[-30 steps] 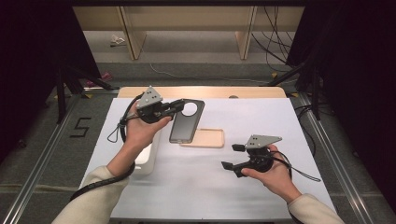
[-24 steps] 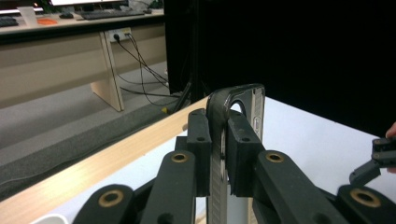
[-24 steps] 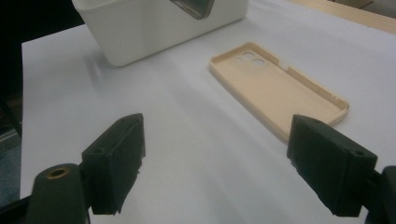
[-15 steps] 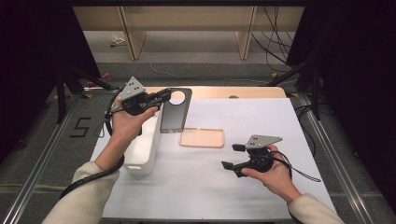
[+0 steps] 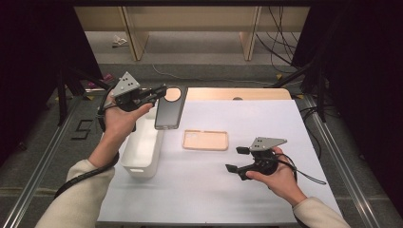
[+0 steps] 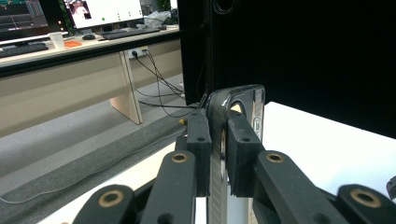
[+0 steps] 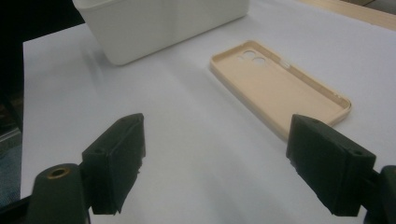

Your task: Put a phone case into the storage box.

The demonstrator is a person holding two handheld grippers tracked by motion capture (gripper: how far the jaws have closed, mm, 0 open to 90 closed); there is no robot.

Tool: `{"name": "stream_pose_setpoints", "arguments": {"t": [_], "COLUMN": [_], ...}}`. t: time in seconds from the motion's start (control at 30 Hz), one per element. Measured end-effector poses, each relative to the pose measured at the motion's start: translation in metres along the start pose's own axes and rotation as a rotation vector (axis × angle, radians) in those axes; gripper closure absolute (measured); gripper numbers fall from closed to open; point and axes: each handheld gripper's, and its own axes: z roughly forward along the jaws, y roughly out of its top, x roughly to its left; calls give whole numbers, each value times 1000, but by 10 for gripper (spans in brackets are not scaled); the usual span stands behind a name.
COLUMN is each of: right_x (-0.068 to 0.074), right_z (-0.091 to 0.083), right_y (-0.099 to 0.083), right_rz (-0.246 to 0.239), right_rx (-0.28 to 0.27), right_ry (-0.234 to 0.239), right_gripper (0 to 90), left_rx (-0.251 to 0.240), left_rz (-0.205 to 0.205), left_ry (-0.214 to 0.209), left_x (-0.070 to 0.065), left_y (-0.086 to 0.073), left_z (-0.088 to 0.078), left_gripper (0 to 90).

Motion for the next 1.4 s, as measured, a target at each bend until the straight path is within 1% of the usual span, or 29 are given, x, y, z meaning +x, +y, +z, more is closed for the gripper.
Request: {"name": "stream_pose_setpoints", "arguments": {"t": [0.3,0.4,0.53,0.97,1.23,1.4], "right_x": [-1,-1,0,0,0,0], "right_z": [-1,-1,-1,0,-1,-1], "right_y": [1,1,1,1,1,1], "right_rz": [-1,-7,-9,-12,-14,-14], "right_rx": [-5,-6,-11,-1,-1,-1], "right_ry": [-6,-5,-6,-16,-16,-16], "right_gripper": [199,181,173,163,163,163], "left_rx": [-5,1,-1,10,12,11], "left_rz": [0,6,2,1,1,-6], "left_ry": [16,23,33,59,78,89], "left_x": [9,12,16,29,39,47], "left_y": [2,1,0,-3,-4,-6], "left_z": [-4,-5,-7,-11,-16,-18], "left_gripper": [810,809,810,809,809,809]}}
